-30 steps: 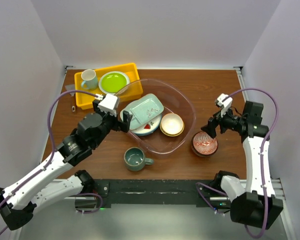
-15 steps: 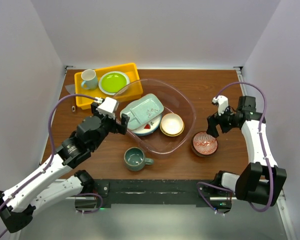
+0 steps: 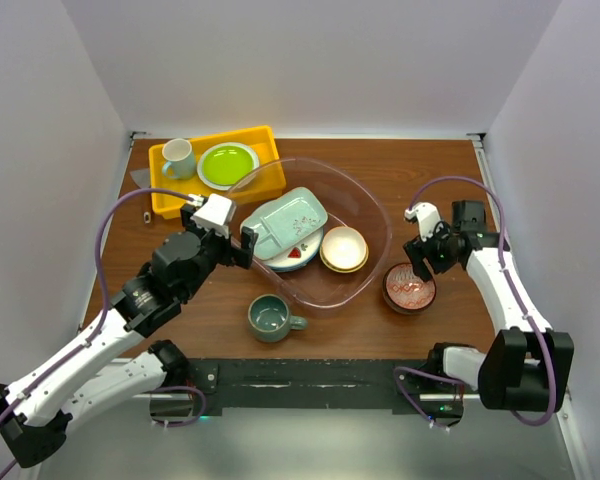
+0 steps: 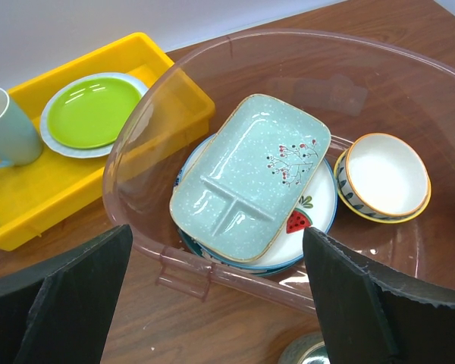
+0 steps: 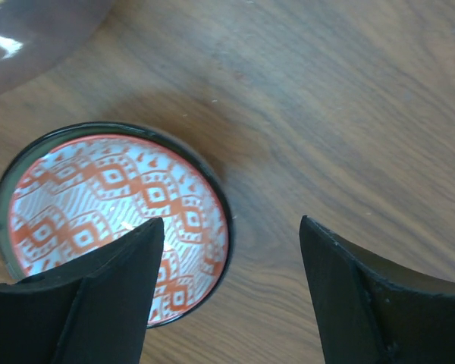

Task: Place the mixed dishes into the plastic bin
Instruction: Pick up the bowl from the center of the board.

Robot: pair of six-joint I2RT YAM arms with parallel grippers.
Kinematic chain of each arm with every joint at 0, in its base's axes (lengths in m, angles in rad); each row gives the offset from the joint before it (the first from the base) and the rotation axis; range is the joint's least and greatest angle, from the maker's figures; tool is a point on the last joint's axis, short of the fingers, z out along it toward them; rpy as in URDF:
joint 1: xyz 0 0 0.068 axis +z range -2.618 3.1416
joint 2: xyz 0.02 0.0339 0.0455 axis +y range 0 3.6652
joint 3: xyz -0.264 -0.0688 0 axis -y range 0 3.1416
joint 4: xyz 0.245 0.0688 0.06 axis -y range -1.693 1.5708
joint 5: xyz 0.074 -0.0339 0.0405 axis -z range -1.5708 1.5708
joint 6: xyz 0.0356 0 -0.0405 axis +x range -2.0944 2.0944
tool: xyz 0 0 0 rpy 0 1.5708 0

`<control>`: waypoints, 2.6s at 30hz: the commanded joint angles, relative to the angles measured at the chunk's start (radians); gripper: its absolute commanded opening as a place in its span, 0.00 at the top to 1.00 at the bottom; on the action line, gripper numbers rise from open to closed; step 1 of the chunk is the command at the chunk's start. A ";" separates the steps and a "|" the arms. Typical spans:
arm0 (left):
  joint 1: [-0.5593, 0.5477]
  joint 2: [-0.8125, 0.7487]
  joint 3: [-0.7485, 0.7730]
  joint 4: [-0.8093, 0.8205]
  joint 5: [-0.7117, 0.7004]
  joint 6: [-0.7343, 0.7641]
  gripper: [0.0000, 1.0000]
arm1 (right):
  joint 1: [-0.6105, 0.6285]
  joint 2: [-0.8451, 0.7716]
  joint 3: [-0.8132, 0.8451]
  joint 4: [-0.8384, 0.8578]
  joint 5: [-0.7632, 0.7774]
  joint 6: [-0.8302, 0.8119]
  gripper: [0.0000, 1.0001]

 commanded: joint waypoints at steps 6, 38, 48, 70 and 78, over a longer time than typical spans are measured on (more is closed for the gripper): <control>0.013 -0.009 -0.005 0.032 0.014 0.010 0.00 | 0.047 0.044 -0.019 0.090 0.125 0.041 0.41; 0.036 0.008 -0.008 0.039 0.037 0.007 0.00 | 0.055 0.016 -0.010 0.083 0.139 0.039 0.62; 0.039 0.010 -0.008 0.037 0.046 0.006 0.00 | 0.055 0.067 -0.011 0.077 0.129 0.038 0.50; 0.046 0.016 -0.010 0.042 0.054 0.007 0.00 | 0.084 -0.005 -0.020 0.139 0.241 0.067 0.71; 0.049 0.022 -0.011 0.042 0.057 0.007 0.00 | 0.083 -0.043 -0.022 0.151 0.252 0.072 0.80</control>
